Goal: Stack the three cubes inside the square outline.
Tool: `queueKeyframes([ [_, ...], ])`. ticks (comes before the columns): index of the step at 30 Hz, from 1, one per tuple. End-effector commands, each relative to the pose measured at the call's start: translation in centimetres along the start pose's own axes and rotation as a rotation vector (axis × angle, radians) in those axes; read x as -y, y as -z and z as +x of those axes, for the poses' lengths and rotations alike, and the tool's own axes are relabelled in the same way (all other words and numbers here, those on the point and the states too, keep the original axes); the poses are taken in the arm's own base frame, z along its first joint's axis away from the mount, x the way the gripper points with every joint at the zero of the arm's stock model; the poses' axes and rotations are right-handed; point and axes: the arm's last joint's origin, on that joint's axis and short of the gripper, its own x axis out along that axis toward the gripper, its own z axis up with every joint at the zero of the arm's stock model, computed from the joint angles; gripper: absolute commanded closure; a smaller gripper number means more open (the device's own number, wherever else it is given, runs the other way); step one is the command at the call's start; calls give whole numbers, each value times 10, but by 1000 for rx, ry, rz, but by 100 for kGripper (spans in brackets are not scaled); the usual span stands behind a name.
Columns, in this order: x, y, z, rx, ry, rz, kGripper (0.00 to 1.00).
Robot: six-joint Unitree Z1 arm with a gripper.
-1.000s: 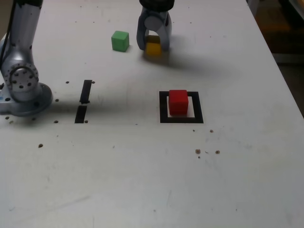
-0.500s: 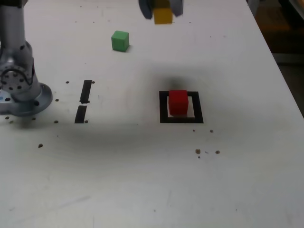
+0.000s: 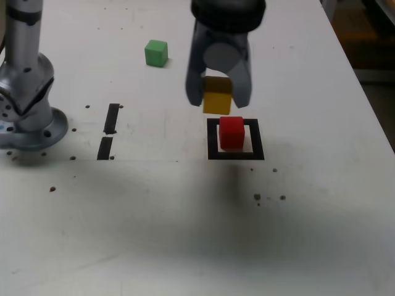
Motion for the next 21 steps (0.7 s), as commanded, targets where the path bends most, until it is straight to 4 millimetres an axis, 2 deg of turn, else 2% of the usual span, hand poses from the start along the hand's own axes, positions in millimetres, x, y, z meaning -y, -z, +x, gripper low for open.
queueKeyframes([
  [1,0,-5,4,-11,-2,-9,81],
  [7,-1,-11,14,-19,-18,-21,81],
  [17,-15,-24,44,-7,-20,-69,81],
  [21,-19,-27,49,-2,-21,-86,81],
])
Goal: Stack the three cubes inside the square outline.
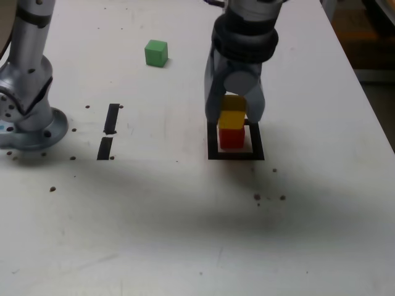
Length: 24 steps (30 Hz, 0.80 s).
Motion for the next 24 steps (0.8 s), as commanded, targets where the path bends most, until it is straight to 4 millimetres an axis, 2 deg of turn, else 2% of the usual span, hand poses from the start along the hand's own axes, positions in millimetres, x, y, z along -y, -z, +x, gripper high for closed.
queueKeyframes([
  [1,-1,0,1,1,-3,-9,81],
  [17,-3,0,6,-3,-21,-33,78],
  [24,-2,-4,9,6,-19,-33,67],
])
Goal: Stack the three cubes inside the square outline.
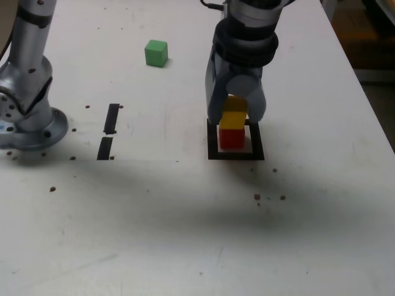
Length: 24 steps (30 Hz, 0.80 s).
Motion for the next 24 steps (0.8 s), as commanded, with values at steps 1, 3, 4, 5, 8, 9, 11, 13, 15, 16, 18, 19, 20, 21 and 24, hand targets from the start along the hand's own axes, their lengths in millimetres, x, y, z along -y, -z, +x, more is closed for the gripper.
queueKeyframes([
  [1,0,-2,3,-4,0,-2,65],
  [3,0,-3,4,-5,0,-2,60],
  [4,0,-3,5,-6,0,-2,58],
  [5,0,-4,6,-8,0,-3,55],
  [8,-1,-5,8,-16,0,-3,48],
  [9,-1,-5,9,-19,1,-3,44],
  [11,-1,-5,10,-23,3,-1,35],
  [13,-2,-5,10,-25,6,1,23],
  [15,-2,-4,9,-23,5,2,14],
  [16,-2,-3,8,-21,3,2,10],
  [18,-3,-1,6,-16,-4,1,6],
  [19,-4,0,4,-13,-10,-1,4],
  [20,-5,3,1,-10,-17,-3,3],
  [21,-7,6,-3,-7,-25,-7,2],
  [24,-14,24,-19,9,-51,-17,1],
])
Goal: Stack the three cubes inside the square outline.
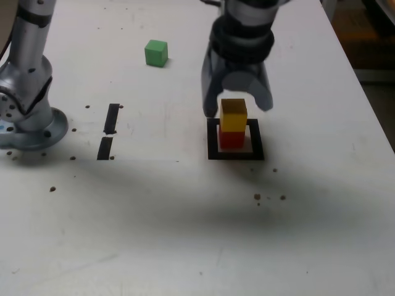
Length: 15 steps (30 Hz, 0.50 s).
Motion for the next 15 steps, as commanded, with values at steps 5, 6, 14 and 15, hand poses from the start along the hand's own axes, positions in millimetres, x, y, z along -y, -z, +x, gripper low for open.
queueKeyframes([
  [5,-41,66,-48,97,-42,23,0],
  [6,-53,80,-53,110,-50,36,0],
  [14,-149,136,-24,14,-91,144,1],
  [15,-157,137,-18,1,-92,154,1],
])
